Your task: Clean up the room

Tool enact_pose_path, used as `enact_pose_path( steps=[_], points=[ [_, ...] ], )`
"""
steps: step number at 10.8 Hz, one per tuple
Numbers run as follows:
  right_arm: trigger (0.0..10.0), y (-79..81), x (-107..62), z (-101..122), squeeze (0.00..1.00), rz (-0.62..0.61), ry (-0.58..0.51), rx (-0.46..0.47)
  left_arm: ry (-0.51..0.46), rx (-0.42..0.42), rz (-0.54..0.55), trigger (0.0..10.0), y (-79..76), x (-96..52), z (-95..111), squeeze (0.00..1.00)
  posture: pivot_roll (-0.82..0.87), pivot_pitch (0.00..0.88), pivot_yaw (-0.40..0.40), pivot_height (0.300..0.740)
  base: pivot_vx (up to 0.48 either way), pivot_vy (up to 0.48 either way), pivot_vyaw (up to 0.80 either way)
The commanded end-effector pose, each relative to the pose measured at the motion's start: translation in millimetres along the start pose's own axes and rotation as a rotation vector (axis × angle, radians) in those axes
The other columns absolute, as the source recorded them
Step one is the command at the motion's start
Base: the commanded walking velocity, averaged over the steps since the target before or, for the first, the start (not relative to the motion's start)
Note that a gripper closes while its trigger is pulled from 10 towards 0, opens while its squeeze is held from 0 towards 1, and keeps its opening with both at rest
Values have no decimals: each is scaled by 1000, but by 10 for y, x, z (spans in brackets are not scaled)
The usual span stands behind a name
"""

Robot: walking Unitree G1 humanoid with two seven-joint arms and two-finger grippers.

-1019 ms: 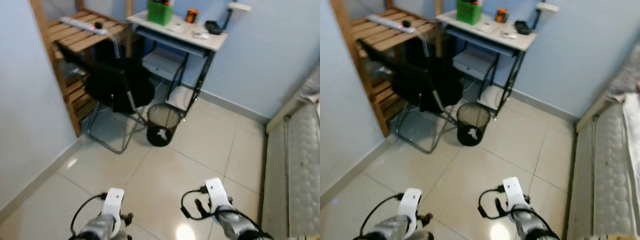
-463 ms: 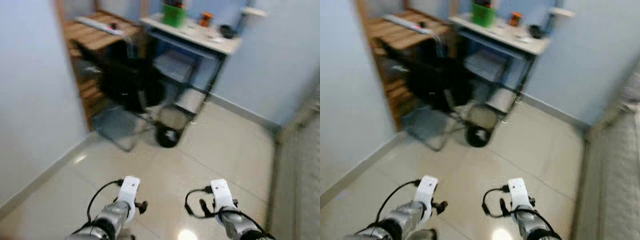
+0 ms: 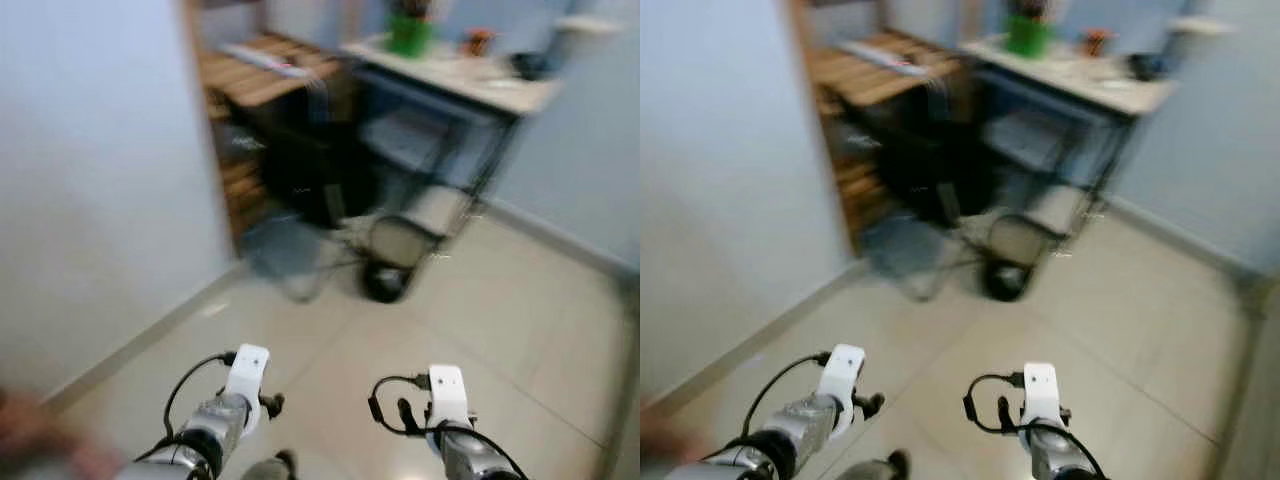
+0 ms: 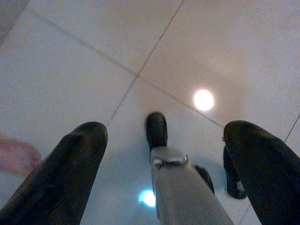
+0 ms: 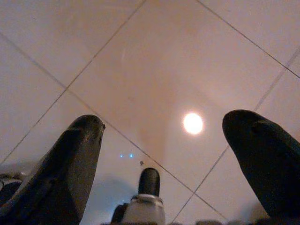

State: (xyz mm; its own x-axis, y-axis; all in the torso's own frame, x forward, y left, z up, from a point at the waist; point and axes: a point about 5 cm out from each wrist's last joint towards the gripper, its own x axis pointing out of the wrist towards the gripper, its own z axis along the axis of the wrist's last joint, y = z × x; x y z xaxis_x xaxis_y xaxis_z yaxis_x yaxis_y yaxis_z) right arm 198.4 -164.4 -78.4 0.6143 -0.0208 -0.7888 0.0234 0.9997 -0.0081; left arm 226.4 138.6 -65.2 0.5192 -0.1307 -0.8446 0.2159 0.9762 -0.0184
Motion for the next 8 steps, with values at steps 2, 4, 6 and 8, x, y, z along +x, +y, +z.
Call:
enact_pose_path(
  steps=[2,4,6,8],
  points=[
    [10000,-10,0,14,98,-3,-9,-28,21,2,-29,10000,-97,10,-50,0,8,0,-29,740,0,0,544],
    [10000,-12,2,22,106,-5,-10,-42,27,4,-32,10000,-105,10,-69,0,6,0,-29,740,0,0,544],
    [10000,-9,0,-15,0,-25,19,-86,31,14,-34,10000,-107,9,-86,0,5,0,-30,740,0,0,0],
    [10000,-23,-8,-54,0,-49,26,-61,30,32,-37,10000,-102,8,-90,0,1,0,-23,740,0,0,0]
  ],
)
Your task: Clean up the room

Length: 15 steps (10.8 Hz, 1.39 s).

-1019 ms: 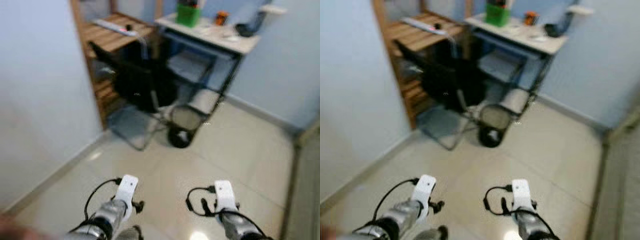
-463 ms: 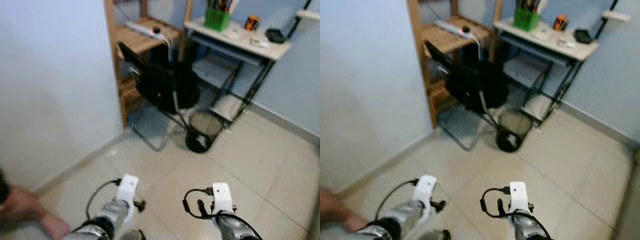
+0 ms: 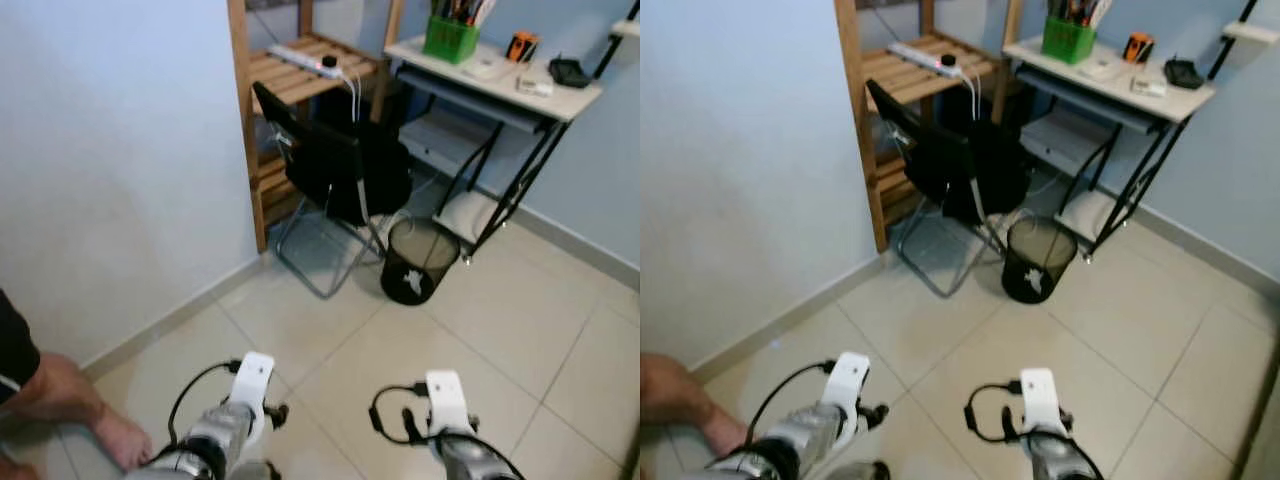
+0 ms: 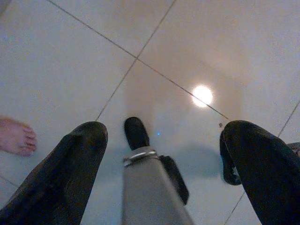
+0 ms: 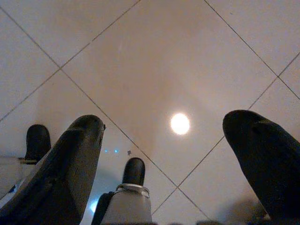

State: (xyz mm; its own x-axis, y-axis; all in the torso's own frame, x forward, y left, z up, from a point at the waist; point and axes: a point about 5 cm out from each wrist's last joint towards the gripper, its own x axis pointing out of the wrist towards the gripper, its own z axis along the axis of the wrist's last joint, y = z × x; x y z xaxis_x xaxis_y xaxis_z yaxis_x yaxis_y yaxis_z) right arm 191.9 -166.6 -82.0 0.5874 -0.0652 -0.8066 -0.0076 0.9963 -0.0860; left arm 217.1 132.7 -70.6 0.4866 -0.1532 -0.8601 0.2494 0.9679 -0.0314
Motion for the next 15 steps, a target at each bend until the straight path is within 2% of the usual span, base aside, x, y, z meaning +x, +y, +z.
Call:
enact_pose_path(
  steps=[1,9,12,15],
  points=[
    [10000,8,0,13,0,7,-11,35,3,31,-9,10000,-21,3,5,0,-8,0,-14,740,0,0,0],
    [10000,24,1,27,0,-3,-17,33,3,64,-12,10000,-40,6,14,0,-26,0,-2,740,0,0,0],
    [10000,1,-3,-9,0,-7,-2,141,-2,66,1,10000,-30,5,1,0,-35,0,0,740,0,0,0],
    [10000,-12,0,0,0,-8,-1,143,0,68,0,10000,-36,6,0,0,-35,0,2,740,0,0,0]
  ],
)
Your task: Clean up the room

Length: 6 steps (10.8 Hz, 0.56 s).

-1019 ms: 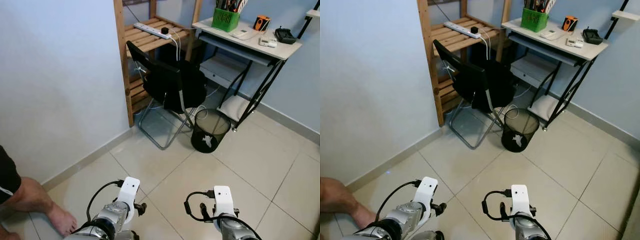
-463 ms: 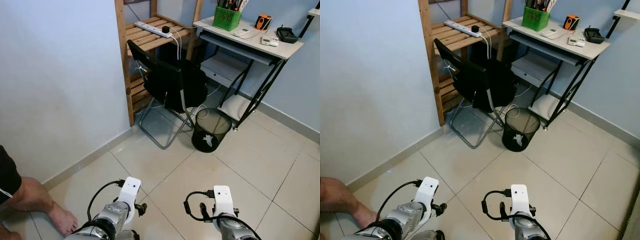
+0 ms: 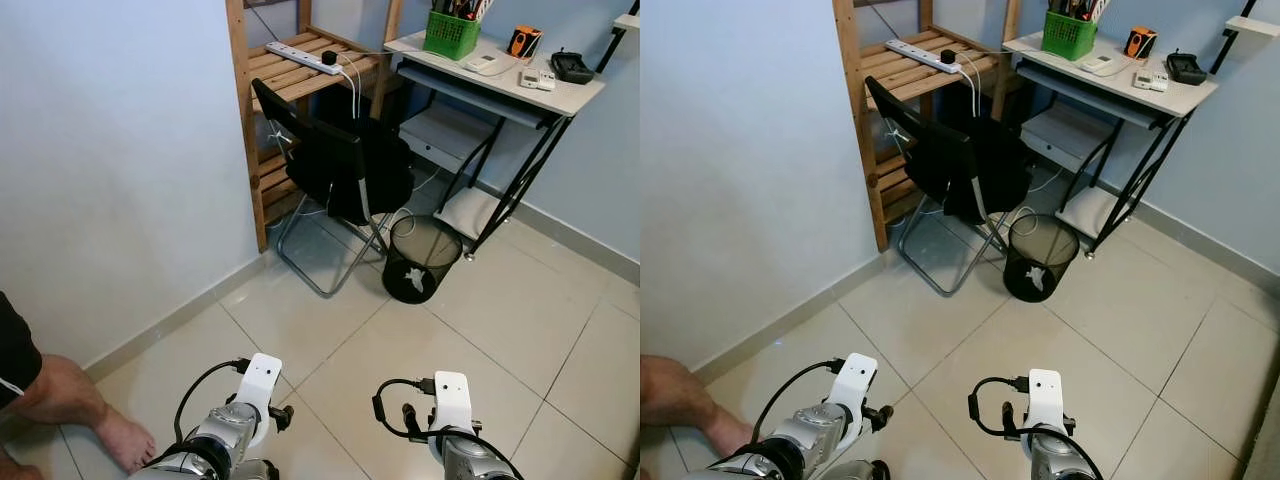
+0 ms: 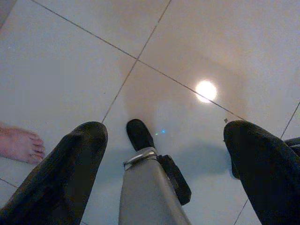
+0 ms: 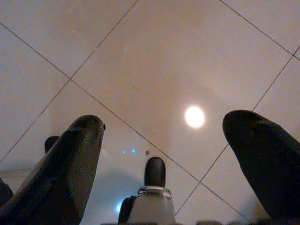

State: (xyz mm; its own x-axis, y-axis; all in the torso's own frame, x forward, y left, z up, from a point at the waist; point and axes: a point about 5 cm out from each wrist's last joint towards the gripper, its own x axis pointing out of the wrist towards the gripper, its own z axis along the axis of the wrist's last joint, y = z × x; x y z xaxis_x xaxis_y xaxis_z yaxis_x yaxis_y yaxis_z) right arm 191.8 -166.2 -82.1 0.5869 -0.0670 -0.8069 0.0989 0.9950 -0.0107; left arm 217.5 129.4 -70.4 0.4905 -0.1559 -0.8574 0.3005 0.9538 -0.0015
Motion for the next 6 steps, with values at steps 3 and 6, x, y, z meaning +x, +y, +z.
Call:
enact_pose_path(
  steps=[3,6],
  points=[
    [10000,-16,0,3,0,-6,-1,13,5,7,1,10000,-6,1,-11,0,-35,0,2,740,0,0,0],
    [10000,-16,0,3,0,-6,-1,13,5,7,1,10000,-6,1,-11,0,-35,0,2,740,0,0,0]
  ],
)
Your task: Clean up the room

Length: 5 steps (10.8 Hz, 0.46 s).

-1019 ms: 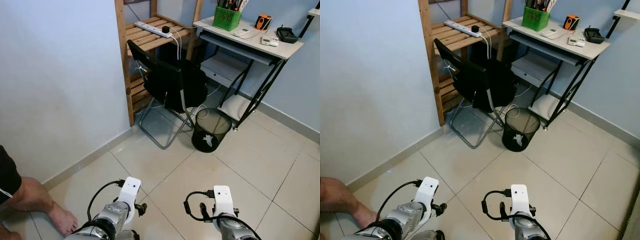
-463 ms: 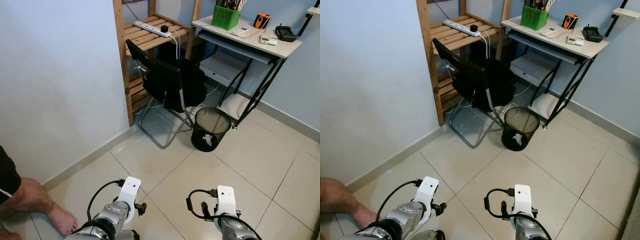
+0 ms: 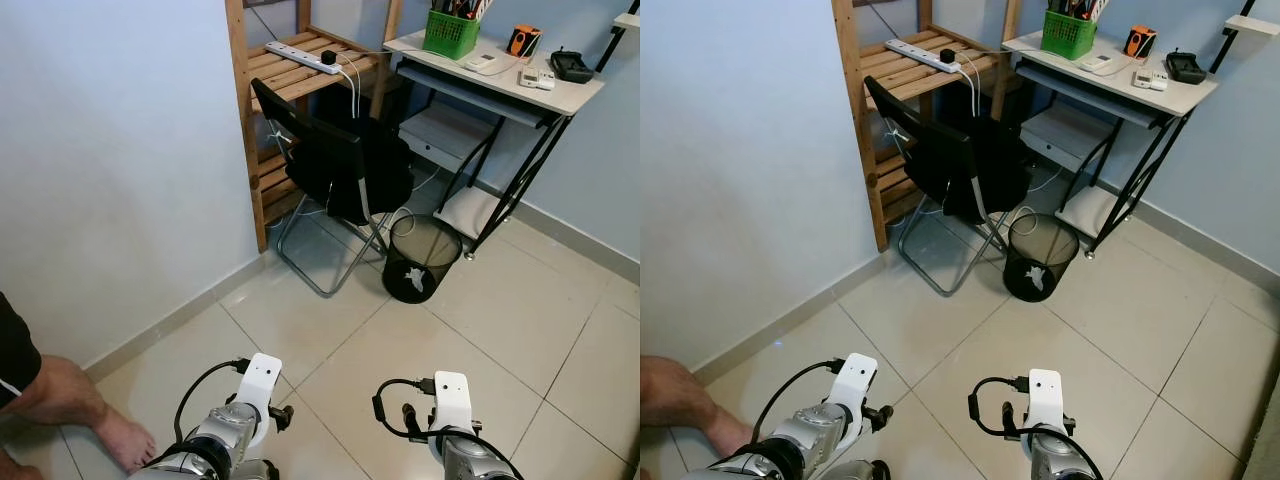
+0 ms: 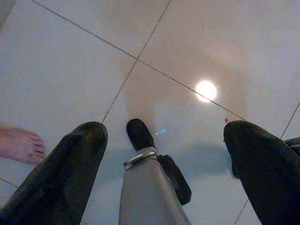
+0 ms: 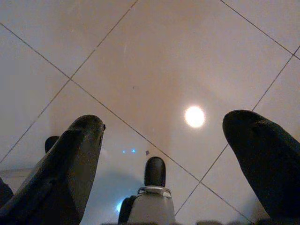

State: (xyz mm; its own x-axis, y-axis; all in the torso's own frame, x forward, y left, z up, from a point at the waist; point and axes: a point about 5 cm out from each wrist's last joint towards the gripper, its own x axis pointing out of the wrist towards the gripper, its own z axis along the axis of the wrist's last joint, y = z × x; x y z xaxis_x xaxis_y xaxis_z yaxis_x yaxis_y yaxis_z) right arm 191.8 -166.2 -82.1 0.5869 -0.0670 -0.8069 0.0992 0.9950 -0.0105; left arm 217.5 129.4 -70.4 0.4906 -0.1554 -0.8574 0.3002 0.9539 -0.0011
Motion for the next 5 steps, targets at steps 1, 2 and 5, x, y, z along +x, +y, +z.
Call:
enact_pose_path(
  steps=[1,2,5],
  points=[
    [10000,-16,0,3,0,-6,-1,12,5,8,1,10000,-6,1,-10,0,-35,0,2,740,0,0,0],
    [10000,-16,0,3,0,-6,-1,12,5,8,1,10000,-6,1,-10,0,-35,0,2,740,0,0,0],
    [10000,32,0,1,0,23,0,-36,5,79,12,10000,56,-8,-22,0,-16,0,-6,740,0,0,0]
  ],
)
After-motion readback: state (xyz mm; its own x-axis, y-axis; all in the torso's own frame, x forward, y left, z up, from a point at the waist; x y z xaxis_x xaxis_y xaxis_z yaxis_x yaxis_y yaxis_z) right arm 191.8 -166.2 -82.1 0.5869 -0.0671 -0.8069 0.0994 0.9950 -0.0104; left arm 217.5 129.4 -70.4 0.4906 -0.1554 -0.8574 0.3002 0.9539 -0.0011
